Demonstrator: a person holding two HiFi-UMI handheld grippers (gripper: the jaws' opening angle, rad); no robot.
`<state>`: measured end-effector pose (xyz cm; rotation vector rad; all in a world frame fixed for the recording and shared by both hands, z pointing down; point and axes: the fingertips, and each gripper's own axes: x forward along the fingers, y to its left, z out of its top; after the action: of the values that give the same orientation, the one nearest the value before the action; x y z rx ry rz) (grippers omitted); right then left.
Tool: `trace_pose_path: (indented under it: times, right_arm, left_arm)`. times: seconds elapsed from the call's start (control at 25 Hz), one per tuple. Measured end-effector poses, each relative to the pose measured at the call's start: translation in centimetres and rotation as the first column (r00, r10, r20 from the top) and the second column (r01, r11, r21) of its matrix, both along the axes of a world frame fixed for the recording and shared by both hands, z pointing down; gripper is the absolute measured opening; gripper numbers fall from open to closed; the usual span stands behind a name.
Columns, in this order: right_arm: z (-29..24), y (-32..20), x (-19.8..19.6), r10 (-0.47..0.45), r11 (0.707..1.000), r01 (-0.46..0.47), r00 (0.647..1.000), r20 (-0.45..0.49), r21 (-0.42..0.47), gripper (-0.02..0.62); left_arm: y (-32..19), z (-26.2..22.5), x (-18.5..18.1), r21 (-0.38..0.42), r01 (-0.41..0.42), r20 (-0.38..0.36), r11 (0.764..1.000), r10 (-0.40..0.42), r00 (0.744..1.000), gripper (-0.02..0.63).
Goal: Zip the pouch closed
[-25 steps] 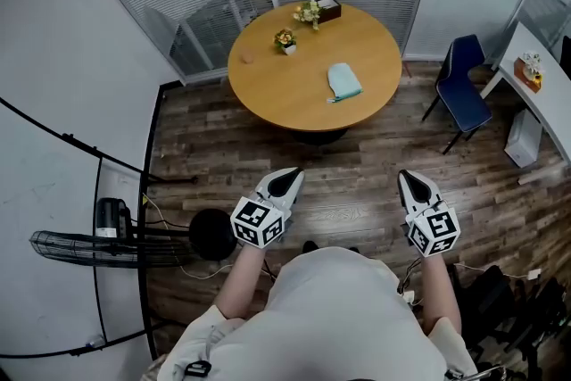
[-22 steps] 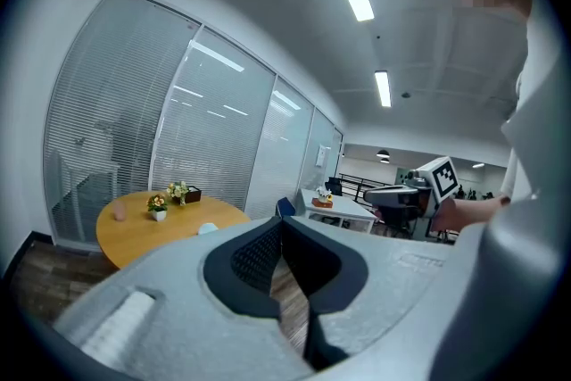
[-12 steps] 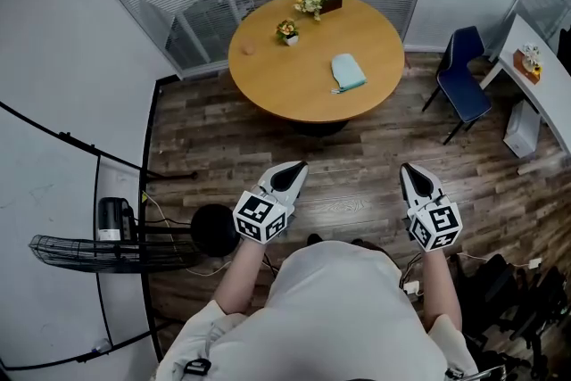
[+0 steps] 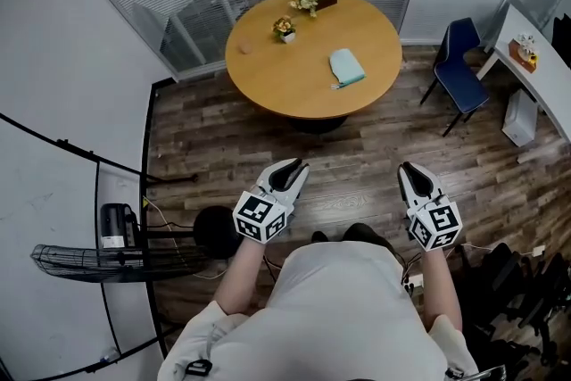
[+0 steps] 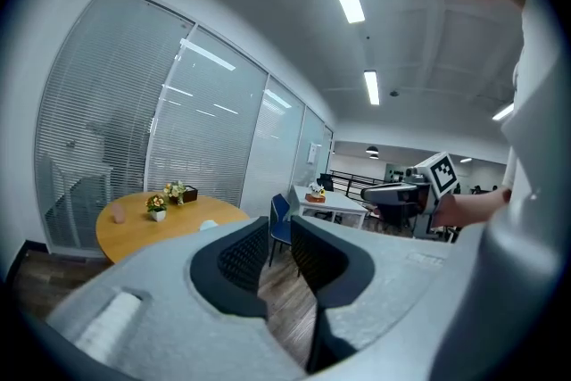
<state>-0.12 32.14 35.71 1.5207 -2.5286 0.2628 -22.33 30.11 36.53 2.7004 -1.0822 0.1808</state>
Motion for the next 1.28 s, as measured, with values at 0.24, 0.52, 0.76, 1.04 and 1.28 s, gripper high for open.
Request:
trace_pose_path:
  times: [0.24,0.52,0.76,1.04,1.28]
  right_arm:
    - [0.7,-1.1,-0.1,-0.003,1.000,0.003,1.000,-0.007,-0.018,0.033]
    - [1.5,-4.8,0.1,-0.024,0.999,0.024,1.000,-0.007,-0.038,0.043]
    - [2.4,-9.7,1.1,-0.046,0.997,0.046,0.999,0.003,-0.058,0.043]
    - [3.5,-15.8,3.0,-0.078,0.993,0.080,0.997,0.017,-0.088,0.043]
    - [4.1,-20.3,5.0,-0.119,0.988,0.122,0.992,0.038,-0.097,0.043]
  left_arm:
    - [-1.1,0.7,-0.3,-0.026,0.013,-0.019,1.000,-0.014,1.000,0.081]
    - [-4.2,1.3,0.3,-0.042,0.030,-0.006,0.999,-0.030,1.000,0.087]
    - [-8.3,1.7,1.7,-0.055,0.041,0.003,0.998,-0.041,0.999,0.087]
    - [-13.5,2.1,4.1,-0.074,0.044,0.016,0.996,-0.043,0.999,0.087]
    - [-17.4,2.4,6.4,-0.090,0.080,0.025,0.993,-0.078,0.997,0.087]
